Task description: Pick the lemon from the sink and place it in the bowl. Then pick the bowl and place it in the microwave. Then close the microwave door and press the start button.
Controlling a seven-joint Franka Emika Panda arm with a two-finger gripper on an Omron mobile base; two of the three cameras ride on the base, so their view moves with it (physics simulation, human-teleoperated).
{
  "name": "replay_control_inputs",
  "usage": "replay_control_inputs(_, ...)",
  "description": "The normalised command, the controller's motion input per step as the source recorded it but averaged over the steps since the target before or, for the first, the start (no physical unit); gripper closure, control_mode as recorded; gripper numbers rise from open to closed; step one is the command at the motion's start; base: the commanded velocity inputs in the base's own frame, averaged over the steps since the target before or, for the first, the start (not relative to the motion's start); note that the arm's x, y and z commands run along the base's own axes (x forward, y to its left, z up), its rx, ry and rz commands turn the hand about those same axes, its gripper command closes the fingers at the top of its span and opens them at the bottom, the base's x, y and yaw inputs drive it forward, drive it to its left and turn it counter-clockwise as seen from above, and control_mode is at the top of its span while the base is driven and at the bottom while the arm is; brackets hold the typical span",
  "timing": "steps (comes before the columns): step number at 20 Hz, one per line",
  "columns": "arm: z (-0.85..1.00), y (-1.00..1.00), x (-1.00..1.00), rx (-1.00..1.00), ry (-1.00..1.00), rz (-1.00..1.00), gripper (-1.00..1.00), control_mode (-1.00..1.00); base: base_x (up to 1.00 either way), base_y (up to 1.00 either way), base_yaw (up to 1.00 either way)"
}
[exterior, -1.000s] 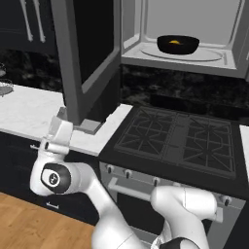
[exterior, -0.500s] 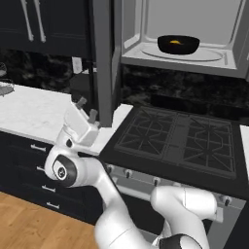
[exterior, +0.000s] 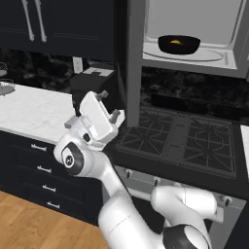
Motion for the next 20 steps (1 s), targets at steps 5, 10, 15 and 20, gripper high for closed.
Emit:
replay_control_inputs(5, 0.9, -1.0, 0.09, 0.07, 0.22, 0.0, -1.0, -1.0, 0.0, 0.0, 0.0)
replay_control_inputs(10, 0.72, -1.0, 0.47, 0.01, 0.51, 0.0, -1.0, -1.0, 0.0, 0.0, 0.0)
replay_control_inputs(15, 0.64, -1.0, 0.29, 0.0, 0.41, 0.0, -1.0, -1.0, 0.0, 0.0, 0.0)
replay_control_inputs(20, 0.57, -1.0, 0.04, 0.03, 0.11, 0.01, -1.0, -1.0, 0.0, 0.0, 0.0)
